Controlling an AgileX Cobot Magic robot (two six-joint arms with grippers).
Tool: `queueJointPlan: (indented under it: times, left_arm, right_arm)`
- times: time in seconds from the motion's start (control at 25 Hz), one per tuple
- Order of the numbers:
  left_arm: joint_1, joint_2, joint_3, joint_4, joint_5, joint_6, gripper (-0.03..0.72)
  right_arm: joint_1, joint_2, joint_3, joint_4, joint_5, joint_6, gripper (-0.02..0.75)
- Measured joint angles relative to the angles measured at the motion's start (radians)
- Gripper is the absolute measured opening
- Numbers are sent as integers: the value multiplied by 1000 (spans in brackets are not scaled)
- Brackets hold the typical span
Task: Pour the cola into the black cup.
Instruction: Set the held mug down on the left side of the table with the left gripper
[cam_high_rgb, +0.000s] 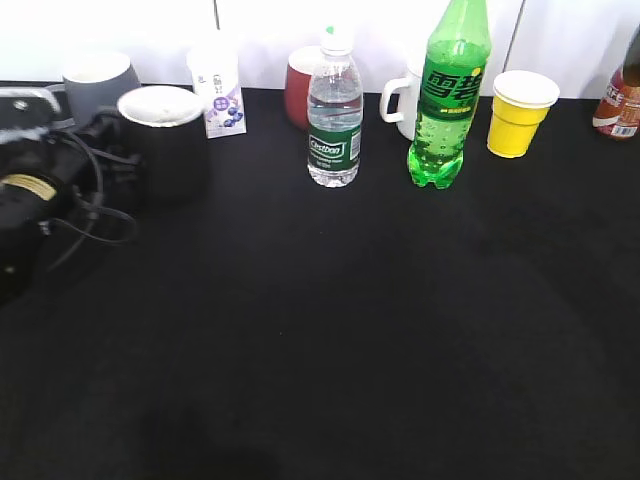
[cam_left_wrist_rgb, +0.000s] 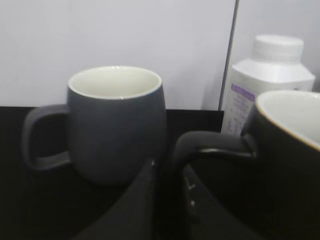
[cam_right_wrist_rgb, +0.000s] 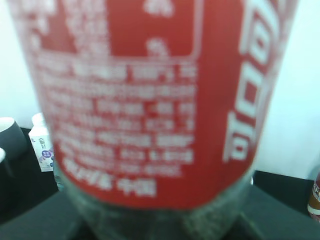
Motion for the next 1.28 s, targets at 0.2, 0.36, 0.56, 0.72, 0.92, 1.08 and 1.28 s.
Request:
queueJointPlan:
  times: [0.2,0.36,0.56,0.72,0.92,1.08,1.28]
  left_arm:
    - [0,54,-47,32,-1,-14,56]
    - [1,54,-47,89,-5,-15,56]
    - [1,54,-47,91,-5,-15,56]
    - [16,54,-49,103,11,-24,71]
    - [44,54,-53,121,20,-27,234]
    - [46,54,-49,161,61,-30,276]
    - [46,52,57,161,-71,-34,277]
  right_arm:
    - [0,0,0,-2,-1,0,351]
    - [0,0,0,-5,-2,0,351]
    - [0,0,0,-7,-2,0,351]
    - [0,0,0,-7,-2,0,351]
    - [0,0,0,-7,-3,1,351]
    - [0,0,0,-7,-3,1,350]
    - [0,0,0,-7,-3,1,350]
